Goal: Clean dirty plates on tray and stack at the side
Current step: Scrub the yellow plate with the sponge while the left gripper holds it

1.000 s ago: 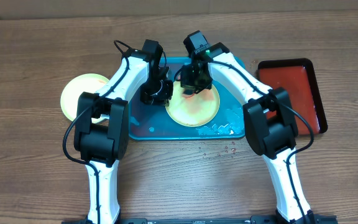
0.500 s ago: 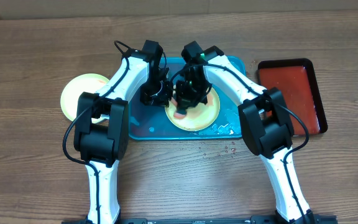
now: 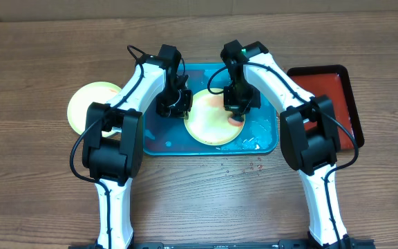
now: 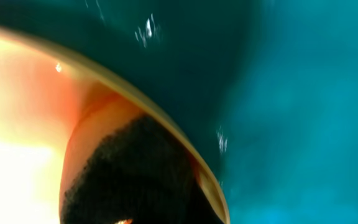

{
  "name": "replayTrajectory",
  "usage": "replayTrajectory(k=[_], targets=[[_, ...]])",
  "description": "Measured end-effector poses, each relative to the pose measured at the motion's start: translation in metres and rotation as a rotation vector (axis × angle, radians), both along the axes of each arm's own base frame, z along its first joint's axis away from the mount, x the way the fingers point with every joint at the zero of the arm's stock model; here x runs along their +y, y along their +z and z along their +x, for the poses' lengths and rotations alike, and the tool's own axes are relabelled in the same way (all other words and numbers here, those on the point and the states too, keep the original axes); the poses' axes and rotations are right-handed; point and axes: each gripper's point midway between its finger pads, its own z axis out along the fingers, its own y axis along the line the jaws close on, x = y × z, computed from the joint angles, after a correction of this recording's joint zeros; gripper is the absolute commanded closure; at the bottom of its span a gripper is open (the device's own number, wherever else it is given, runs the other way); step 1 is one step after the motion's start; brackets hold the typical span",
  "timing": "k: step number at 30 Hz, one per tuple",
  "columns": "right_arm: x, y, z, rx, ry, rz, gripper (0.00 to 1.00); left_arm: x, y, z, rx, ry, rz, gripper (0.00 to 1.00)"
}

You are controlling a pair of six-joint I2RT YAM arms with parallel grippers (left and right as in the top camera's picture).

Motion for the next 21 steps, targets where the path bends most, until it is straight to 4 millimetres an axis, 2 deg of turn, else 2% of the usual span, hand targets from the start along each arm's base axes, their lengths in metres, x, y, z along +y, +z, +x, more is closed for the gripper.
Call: replayTrajectory(k=[4, 7, 9, 15, 21], targets=[[0.024, 0.001, 0.031, -0.146, -0.013, 0.062, 0.96, 0.0, 0.0, 0.0, -0.002, 0.0, -0.001, 0.96], [0.049, 0.002, 0.044, -0.209, -0.005, 0.158, 0.96, 0.0, 0.0, 0.001, -0.002, 0.001, 0.0, 0.96], [0.067, 0.002, 0.046, -0.224, -0.004, 0.22, 0.96, 0.0, 0.0, 0.001, -0.002, 0.001, 0.0, 0.96], [0.111, 0.001, 0.021, -0.174, 0.032, 0.345, 0.96, 0.0, 0.0, 0.001, -0.003, 0.001, 0.001, 0.96], [0.116, 0.0, -0.007, -0.059, 0.033, 0.363, 0.96, 0.003, 0.0, 0.0, 0.001, 0.006, 0.004, 0.96]])
